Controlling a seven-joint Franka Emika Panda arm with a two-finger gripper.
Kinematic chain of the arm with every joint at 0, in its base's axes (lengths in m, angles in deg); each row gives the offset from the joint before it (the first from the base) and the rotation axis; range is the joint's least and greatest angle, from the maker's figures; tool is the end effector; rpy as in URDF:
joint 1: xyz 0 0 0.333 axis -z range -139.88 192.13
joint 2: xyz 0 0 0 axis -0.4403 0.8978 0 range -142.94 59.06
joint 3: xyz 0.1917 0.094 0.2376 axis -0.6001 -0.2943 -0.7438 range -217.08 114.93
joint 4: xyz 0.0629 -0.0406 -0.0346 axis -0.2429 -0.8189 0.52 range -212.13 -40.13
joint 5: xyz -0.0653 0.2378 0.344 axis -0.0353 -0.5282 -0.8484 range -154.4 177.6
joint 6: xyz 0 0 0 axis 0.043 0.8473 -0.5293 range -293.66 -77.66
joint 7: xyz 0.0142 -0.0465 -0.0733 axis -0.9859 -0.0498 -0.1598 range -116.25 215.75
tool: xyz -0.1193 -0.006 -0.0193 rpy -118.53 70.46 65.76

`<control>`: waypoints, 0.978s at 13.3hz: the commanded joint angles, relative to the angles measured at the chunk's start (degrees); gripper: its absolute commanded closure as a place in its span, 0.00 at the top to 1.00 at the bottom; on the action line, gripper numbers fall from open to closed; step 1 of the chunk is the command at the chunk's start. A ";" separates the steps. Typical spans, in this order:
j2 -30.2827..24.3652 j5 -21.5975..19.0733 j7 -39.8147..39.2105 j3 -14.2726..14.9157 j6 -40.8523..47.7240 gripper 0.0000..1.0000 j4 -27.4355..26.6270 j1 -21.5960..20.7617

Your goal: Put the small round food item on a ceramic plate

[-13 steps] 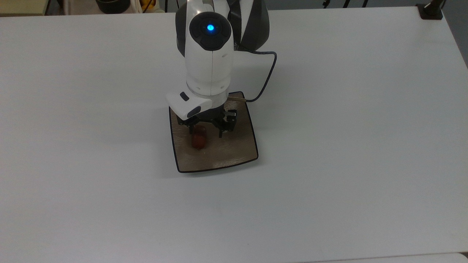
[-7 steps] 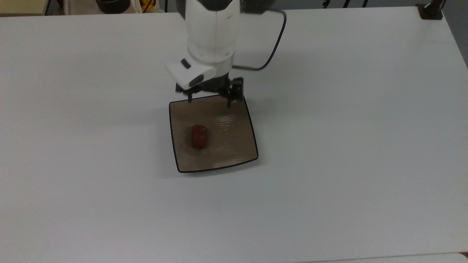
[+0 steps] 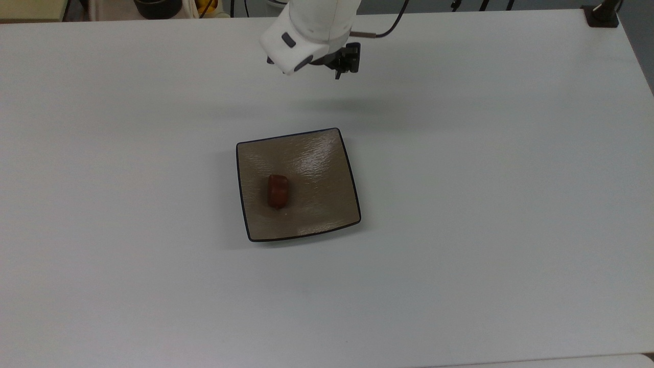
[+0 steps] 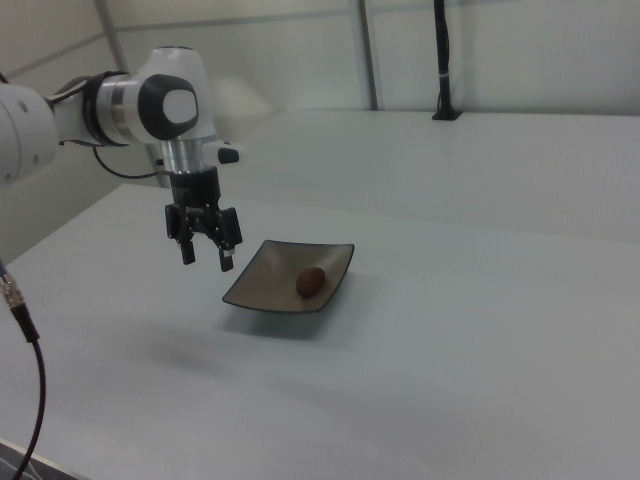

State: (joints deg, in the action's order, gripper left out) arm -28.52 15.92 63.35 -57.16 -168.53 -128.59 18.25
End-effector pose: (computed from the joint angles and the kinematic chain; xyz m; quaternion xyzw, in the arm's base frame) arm 0.6121 0.1379 0.4506 0.9900 0.0084 -0.1286 0.0572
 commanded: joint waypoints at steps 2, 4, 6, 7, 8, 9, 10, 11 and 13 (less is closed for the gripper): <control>-14.80 -2.47 -1.56 0.99 -10.32 1.00 -14.31 0.32; -17.18 -4.83 -5.84 1.08 -10.41 1.00 -15.11 2.42; -18.86 -7.39 -8.41 1.34 -10.32 1.00 -15.21 4.35; -18.95 -7.66 -8.77 1.34 -10.41 1.00 -15.21 4.88; -18.96 -7.66 -8.77 1.34 -10.41 1.00 -15.29 5.24; -18.87 -7.66 -8.77 1.34 -10.41 1.00 -15.12 5.33; -18.78 -7.66 -8.68 1.34 -10.41 1.00 -15.03 5.33; -18.69 -7.40 -8.42 1.34 -10.50 1.00 -14.94 5.33; -18.69 -6.87 -7.54 1.43 -11.02 1.00 -14.77 5.42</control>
State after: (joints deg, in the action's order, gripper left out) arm -46.13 9.45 55.80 -56.12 -177.00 -141.65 23.83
